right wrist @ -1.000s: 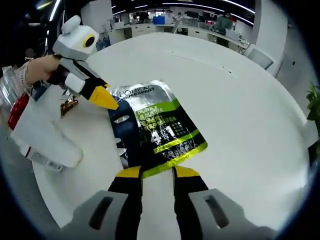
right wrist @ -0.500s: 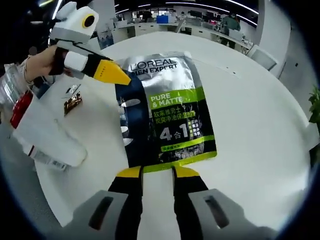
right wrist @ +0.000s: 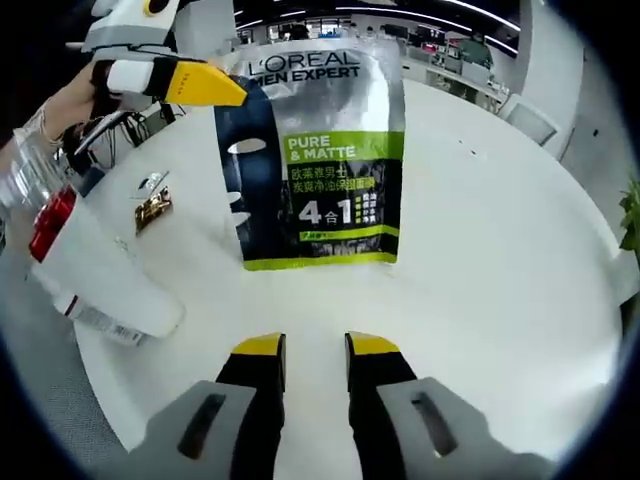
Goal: Arrange the skincare products in the storage area until every visible bottle or jar stands upright without overlapping.
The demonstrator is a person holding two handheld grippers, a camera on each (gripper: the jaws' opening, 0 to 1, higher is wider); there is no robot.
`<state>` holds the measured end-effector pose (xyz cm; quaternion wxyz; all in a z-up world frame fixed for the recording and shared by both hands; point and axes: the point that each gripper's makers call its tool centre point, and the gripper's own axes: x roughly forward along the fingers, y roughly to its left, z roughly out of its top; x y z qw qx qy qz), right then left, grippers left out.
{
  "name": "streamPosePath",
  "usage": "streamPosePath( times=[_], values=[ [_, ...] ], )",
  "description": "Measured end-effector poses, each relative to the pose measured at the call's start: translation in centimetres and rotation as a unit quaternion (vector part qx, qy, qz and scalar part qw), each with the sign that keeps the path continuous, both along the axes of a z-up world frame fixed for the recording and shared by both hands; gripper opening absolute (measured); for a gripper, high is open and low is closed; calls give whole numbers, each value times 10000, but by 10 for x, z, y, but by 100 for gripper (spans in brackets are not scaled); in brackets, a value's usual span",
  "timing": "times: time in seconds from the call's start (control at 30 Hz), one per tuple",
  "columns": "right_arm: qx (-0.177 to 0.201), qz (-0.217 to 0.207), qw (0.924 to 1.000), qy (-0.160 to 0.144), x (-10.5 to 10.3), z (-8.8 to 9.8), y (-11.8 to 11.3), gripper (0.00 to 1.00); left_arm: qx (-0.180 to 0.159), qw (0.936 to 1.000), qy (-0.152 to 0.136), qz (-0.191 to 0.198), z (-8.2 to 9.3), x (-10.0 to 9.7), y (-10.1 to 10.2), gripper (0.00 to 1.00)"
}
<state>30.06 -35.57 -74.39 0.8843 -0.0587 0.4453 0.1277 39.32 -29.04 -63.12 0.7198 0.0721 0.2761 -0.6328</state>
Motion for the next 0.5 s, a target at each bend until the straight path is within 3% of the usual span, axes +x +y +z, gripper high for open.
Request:
streamPosePath(
  times=[0.5],
  values=[
    [632,50,9954,-717,15,41,25,23,129,9978,-643,-57,35,0,24,0]
  ],
)
